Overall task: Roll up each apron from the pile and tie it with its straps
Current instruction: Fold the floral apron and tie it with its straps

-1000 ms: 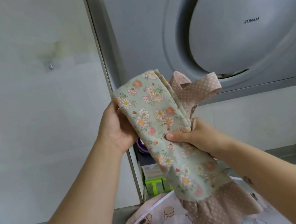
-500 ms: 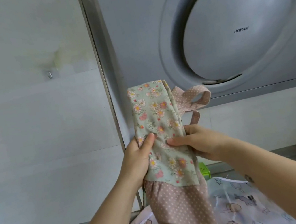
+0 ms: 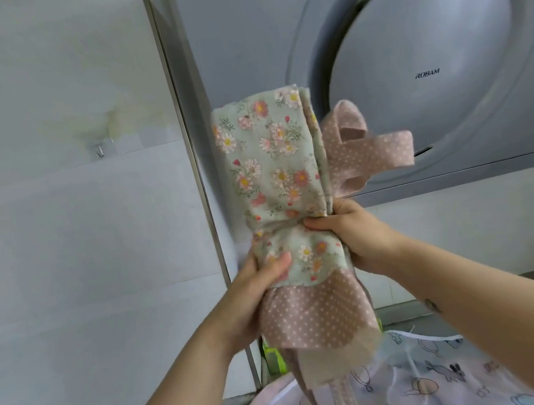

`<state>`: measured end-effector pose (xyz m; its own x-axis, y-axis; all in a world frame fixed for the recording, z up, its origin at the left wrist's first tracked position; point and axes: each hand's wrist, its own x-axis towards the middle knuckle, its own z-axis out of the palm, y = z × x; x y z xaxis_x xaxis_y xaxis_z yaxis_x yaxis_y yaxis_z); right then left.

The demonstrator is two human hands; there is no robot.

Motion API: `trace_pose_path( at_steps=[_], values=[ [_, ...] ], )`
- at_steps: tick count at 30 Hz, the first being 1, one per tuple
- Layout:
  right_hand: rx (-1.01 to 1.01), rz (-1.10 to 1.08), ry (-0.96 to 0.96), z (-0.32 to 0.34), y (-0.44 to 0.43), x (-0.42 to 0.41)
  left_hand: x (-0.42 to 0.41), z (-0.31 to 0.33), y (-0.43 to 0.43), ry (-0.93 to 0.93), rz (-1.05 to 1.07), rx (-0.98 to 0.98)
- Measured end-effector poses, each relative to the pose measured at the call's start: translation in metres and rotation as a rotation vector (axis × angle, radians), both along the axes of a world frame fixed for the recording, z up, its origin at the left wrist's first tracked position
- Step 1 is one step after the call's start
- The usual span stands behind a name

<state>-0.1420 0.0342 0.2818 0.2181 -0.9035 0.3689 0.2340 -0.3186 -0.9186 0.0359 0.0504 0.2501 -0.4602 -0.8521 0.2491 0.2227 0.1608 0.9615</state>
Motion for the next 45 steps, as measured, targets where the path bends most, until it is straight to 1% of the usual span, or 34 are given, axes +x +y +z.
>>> trace_pose_path(
  at_steps=[1, 3, 5, 7, 8, 9, 11, 12, 13, 15, 16, 17, 18, 20, 22, 24, 26, 28, 30, 32, 33, 34, 35, 37, 38, 40, 42, 44, 45],
  values=[
    [-0.009, -0.023, -0.021, 0.001, -0.002, -0.003, 0.0, -0.005, 0.002, 0.002, -0.026, 0.019],
    [-0.04, -0.084, -0.026, 0.002, -0.002, -0.004, 0.0, -0.012, 0.004, 0.063, -0.014, 0.033],
    [-0.064, -0.14, -0.024, -0.001, -0.006, -0.007, 0.001, -0.014, 0.004, 0.117, 0.037, -0.005],
    [-0.144, -0.228, -0.017, -0.002, -0.006, -0.011, -0.001, -0.014, 0.006, 0.139, 0.06, -0.025],
    [-0.208, -0.253, 0.017, -0.002, -0.008, -0.014, -0.001, -0.013, 0.007, 0.136, 0.061, -0.022],
    [-0.241, -0.232, 0.055, -0.001, -0.005, -0.015, -0.001, -0.013, 0.008, 0.135, 0.053, -0.017],
    [-0.22, -0.206, 0.144, 0.003, 0.002, -0.018, 0.0, -0.015, 0.012, 0.142, 0.024, 0.011],
    [-0.237, -0.159, 0.236, 0.006, 0.009, -0.017, 0.0, -0.015, 0.014, 0.15, 0.002, 0.053],
    [-0.308, -0.111, 0.299, 0.01, 0.014, -0.016, 0.001, -0.016, 0.015, 0.168, -0.032, 0.116],
    [-0.49, -0.115, 0.369, 0.012, 0.018, -0.017, 0.009, -0.018, 0.014, 0.224, -0.113, 0.241],
    [-0.476, -0.143, 0.438, 0.015, 0.022, -0.018, 0.014, -0.017, 0.013, 0.238, -0.156, 0.286],
    [-0.452, -0.098, 0.507, 0.011, 0.018, -0.025, 0.017, -0.015, 0.012, 0.246, -0.217, 0.327],
    [-0.443, -0.095, 0.579, 0.011, 0.02, -0.026, 0.021, -0.015, 0.011, 0.236, -0.269, 0.37],
    [-0.569, -0.214, 0.649, 0.012, 0.025, -0.026, 0.025, -0.013, 0.008, 0.179, -0.327, 0.403],
    [-0.61, -0.216, 0.757, 0.014, 0.025, -0.027, 0.025, -0.01, 0.007, 0.102, -0.364, 0.335],
    [-0.656, -0.227, 0.764, 0.015, 0.019, -0.03, 0.024, -0.005, 0.012, 0.016, -0.365, 0.251],
    [-0.677, -0.255, 0.697, 0.014, 0.019, -0.027, 0.021, -0.005, 0.013, -0.046, -0.317, 0.195],
    [-0.599, -0.281, 0.591, 0.008, 0.015, -0.026, 0.015, -0.005, 0.014, -0.054, -0.208, 0.158],
    [-0.385, -0.249, 0.479, 0.002, 0.007, -0.029, 0.012, -0.008, 0.012, -0.039, -0.074, 0.118],
    [-0.202, -0.088, 0.38, 0.0, 0.005, -0.032, 0.014, -0.008, 0.008, -0.031, 0.03, 0.049],
    [-0.074, -0.006, 0.283, 0.002, 0.01, -0.032, 0.016, -0.008, 0.005, -0.031, 0.069, 0.007],
    [0.102, 0.113, 0.204, 0.002, 0.015, -0.032, 0.017, -0.006, 0.005, -0.038, 0.101, -0.028],
    [0.197, 0.215, 0.186, 0.003, 0.017, -0.03, 0.017, -0.007, 0.004, -0.044, 0.126, -0.063],
    [0.24, 0.3, 0.247, 0.004, 0.016, -0.03, 0.017, -0.009, 0.004, -0.087, 0.172, -0.147],
    [0.246, 0.343, 0.241, 0.007, 0.018, -0.033, 0.016, -0.009, 0.005, -0.119, 0.189, -0.196],
    [0.276, 0.383, 0.11, 0.016, 0.018, -0.038, 0.015, -0.011, 0.007, -0.173, 0.208, -0.288],
    [0.286, 0.397, 0.061, 0.023, 0.02, -0.04, 0.015, -0.011, 0.008, -0.198, 0.241, -0.352],
    [0.267, 0.394, 0.122, 0.025, 0.021, -0.04, 0.015, -0.009, 0.006, -0.2, 0.275, -0.38],
    [0.241, 0.367, 0.195, 0.024, 0.02, -0.041, 0.016, -0.009, 0.004, -0.199, 0.292, -0.39]
  ],
)
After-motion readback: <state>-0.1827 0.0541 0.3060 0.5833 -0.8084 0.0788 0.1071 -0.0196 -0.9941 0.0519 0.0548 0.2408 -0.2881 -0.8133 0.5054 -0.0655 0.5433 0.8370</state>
